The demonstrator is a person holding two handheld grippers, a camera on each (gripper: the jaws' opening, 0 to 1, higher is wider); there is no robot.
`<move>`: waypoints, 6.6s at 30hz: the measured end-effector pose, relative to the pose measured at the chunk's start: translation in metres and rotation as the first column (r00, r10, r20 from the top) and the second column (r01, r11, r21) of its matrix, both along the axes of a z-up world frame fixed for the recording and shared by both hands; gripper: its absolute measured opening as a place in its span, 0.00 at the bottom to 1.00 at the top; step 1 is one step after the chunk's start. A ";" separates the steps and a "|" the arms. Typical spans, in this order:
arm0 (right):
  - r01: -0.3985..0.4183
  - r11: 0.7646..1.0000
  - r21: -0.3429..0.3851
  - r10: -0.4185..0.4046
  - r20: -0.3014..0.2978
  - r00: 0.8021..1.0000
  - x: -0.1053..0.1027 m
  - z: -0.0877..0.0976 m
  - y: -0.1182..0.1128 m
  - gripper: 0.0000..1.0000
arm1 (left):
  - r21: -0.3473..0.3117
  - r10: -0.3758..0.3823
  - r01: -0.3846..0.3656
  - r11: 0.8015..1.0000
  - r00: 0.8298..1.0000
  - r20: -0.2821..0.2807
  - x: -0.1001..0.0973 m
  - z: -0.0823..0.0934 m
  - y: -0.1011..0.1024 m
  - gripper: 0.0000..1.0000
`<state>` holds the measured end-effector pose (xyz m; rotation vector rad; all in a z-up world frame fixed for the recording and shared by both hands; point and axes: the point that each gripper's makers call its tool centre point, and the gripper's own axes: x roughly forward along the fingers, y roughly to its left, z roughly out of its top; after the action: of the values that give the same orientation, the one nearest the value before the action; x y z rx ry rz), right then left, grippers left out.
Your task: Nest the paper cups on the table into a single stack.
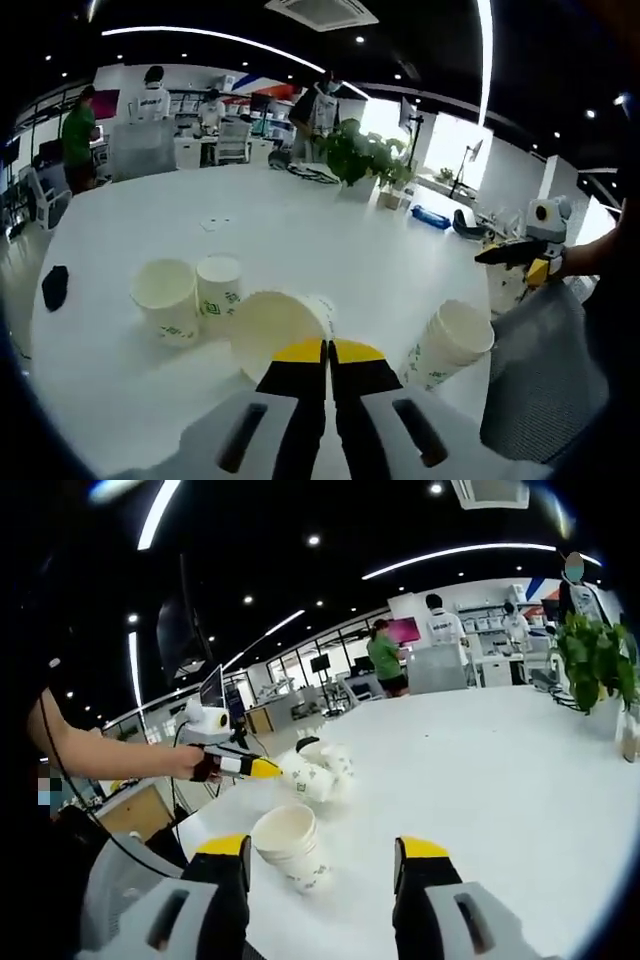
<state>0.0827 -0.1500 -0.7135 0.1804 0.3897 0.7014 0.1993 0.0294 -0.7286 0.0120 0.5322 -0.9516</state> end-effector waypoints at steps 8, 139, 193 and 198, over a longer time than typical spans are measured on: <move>-0.028 1.000 -0.004 0.028 0.032 0.999 0.006 0.017 0.012 0.55 | 0.047 -0.036 0.033 0.998 0.997 0.070 -0.020 0.028 -0.009 0.00; -0.037 0.984 -0.173 0.007 -0.170 0.985 0.041 -0.018 0.059 0.00 | 0.378 -0.346 0.232 0.896 0.899 0.268 -0.118 0.054 -0.073 0.33; -0.132 0.980 -0.149 0.122 -0.076 0.990 0.019 -0.024 0.065 0.37 | 0.191 0.050 -0.094 0.977 0.974 0.222 -0.074 0.040 -0.006 0.57; -0.134 0.982 -0.136 0.126 -0.062 0.990 0.013 -0.022 0.058 0.47 | 0.211 0.088 -0.141 0.967 0.965 0.245 -0.053 0.039 0.008 0.54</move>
<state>0.0957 -0.0921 -0.7351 0.0406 0.5037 0.7962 0.1461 0.0370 -0.6892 0.2940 0.4154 -0.7588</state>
